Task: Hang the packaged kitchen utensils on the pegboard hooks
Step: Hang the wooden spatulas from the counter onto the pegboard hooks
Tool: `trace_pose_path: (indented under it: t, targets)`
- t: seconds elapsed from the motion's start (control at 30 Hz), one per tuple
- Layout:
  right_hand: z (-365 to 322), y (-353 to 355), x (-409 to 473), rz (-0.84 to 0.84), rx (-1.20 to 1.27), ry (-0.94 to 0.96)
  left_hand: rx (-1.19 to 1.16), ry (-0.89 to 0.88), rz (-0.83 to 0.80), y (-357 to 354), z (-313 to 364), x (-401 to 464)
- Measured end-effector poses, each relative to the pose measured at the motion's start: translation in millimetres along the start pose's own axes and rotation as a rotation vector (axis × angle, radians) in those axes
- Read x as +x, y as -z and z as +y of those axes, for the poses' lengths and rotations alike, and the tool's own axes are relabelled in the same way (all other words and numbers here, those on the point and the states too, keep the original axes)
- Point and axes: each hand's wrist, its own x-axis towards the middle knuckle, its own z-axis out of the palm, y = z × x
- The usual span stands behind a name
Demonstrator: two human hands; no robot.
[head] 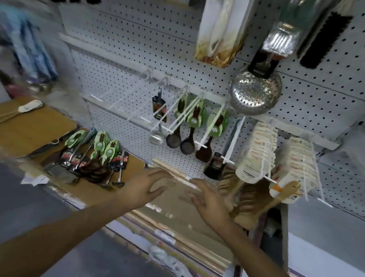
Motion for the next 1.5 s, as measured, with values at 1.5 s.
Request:
trace_pose_path:
  t: [1.5]
  targets:
    - [-558.4, -455.8, 433.1, -0.445, -0.156, 0.673, 0.278, 0.462, 0.2, 488.9, -551.3, -273.1]
